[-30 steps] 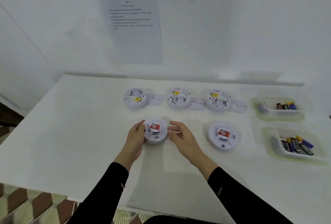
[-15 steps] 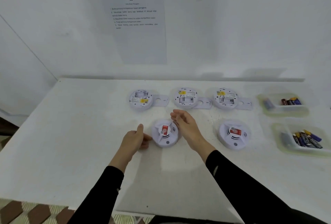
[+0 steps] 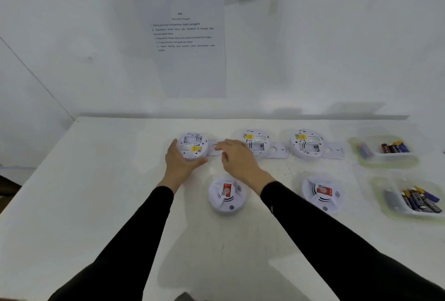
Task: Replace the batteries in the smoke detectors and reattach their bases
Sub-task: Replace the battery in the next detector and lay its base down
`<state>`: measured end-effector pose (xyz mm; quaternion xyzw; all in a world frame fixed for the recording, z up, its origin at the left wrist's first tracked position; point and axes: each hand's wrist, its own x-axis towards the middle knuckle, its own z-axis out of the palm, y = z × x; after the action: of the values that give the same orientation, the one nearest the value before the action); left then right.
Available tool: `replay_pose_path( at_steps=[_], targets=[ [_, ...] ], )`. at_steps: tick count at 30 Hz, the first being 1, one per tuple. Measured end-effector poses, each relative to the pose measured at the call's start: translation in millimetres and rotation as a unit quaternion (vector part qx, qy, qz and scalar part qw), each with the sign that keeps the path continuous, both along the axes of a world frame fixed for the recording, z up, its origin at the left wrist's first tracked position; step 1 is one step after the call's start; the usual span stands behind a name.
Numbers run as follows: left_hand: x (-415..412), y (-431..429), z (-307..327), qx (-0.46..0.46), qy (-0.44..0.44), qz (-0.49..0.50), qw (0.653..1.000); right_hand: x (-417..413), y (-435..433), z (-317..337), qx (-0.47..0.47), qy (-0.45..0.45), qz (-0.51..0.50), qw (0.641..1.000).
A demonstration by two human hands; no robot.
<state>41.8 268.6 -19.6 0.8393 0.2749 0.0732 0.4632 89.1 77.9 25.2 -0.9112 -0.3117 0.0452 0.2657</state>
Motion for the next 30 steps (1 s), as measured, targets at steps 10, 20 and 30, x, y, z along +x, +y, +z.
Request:
replay_pose_path(
  at_steps=[10,20,30],
  targets=[
    [-13,1,9,-0.032,-0.121,-0.012,0.992,54,32,-3,-0.239,-0.032,0.064,0.968],
    [-45,-57,61,-0.097,-0.205,-0.042,0.973,2,-71,22,0.088,-0.08,0.036,0.992],
    [-65,-221,52,-0.145,-0.155,-0.239,0.948,-92,-298,0,0.1,-0.037,-0.066,0.992]
  ],
)
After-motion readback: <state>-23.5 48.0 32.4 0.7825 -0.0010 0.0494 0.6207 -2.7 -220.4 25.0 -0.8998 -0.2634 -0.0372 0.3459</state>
